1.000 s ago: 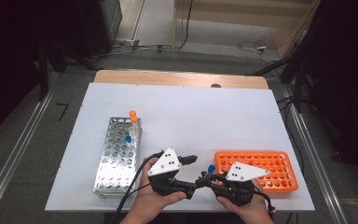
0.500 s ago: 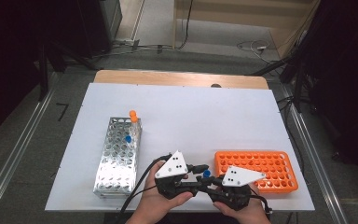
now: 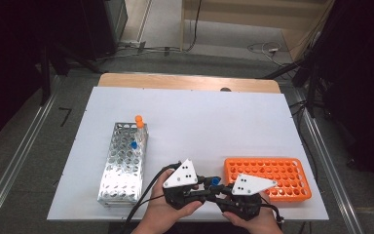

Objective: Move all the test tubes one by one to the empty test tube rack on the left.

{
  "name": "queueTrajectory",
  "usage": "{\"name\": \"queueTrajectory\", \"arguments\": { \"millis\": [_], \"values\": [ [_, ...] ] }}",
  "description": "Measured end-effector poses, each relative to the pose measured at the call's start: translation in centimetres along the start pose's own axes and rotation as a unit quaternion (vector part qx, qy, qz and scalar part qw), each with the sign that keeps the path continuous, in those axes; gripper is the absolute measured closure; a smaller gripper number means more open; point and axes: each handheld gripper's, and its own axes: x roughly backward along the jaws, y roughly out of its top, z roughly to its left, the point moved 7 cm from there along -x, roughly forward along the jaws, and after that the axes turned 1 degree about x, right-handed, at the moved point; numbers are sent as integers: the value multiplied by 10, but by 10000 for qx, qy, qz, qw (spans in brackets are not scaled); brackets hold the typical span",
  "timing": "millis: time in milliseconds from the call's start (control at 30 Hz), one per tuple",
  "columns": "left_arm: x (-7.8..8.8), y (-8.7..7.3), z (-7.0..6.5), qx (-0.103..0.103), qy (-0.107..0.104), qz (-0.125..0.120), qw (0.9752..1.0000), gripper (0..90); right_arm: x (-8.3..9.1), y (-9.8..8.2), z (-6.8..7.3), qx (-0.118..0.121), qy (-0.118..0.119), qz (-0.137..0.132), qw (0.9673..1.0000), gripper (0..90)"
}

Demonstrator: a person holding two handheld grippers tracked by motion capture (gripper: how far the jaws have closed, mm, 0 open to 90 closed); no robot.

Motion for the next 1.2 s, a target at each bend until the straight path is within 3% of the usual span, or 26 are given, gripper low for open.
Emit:
{"name": "queueTrajectory", "arguments": {
  "millis": [567,700,800,1033,1200],
  "values": [
    [1,2,0,-114,105,-56,9999,770,2,1,-1,-40,77,-47,10000,715],
    [3,3,2,-106,144,-109,9998,770,3,1,-3,-66,119,-47,9999,612],
    [7,5,4,-95,196,-160,9996,770,4,2,-2,-31,190,-57,9998,477],
    [15,9,10,-70,342,-258,9991,770,7,4,-8,-103,40,-23,9999,159],
    [22,11,16,-52,465,-327,9984,770,14,6,-16,-181,-129,-94,9997,40]
  ]
}}
